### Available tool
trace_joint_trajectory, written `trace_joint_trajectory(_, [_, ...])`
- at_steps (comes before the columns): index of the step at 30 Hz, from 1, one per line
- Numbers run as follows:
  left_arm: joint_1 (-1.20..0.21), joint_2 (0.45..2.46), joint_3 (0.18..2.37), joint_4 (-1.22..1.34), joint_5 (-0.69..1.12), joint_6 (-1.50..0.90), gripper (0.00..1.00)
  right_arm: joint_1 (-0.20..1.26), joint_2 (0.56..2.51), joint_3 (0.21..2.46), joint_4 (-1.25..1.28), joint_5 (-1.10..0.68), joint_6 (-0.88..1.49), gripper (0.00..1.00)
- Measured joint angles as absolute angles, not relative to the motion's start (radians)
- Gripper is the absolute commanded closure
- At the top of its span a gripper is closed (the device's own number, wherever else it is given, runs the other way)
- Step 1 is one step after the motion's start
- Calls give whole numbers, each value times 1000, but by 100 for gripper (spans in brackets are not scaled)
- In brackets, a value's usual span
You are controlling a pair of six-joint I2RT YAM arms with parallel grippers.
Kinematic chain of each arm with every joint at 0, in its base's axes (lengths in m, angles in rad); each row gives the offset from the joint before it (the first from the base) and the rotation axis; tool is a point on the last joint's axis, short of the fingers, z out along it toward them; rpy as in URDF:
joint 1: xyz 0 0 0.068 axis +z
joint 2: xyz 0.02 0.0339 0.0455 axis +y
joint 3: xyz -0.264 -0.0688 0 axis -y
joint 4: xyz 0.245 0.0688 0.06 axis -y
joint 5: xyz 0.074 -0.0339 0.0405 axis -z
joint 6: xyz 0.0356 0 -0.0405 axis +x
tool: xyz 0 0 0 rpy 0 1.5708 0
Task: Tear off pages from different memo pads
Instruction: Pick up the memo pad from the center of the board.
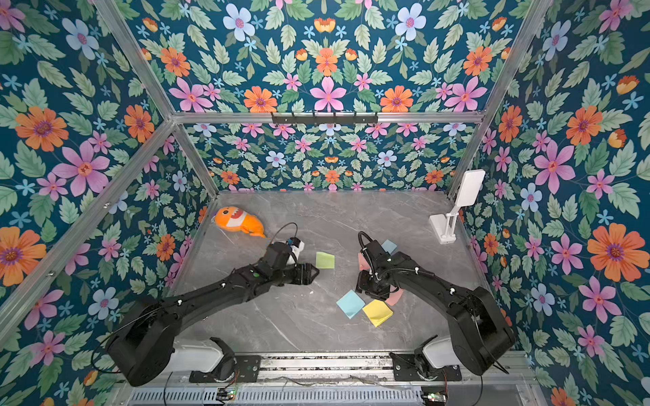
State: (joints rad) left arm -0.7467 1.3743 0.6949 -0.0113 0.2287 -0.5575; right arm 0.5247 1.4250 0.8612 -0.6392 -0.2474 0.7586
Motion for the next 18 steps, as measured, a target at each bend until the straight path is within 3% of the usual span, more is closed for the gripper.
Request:
trace_joint_trajectory(4, [-878, 1437, 675, 64, 226, -614, 24, 487, 1473, 861, -616, -306, 694, 41])
trace_joint_trajectory(8, [-957, 1508, 673, 134, 238, -655, 32, 480, 1511, 841, -581, -361, 670, 44])
trace_joint_trajectory(14, [-994, 1563, 626, 210, 302, -706, 50, 480, 1539, 773, -506, -435, 680, 52])
trace_joint_trajectory(18, [-995, 1583, 604, 240, 340, -730, 53, 481, 1540, 732, -432, -523, 704, 58])
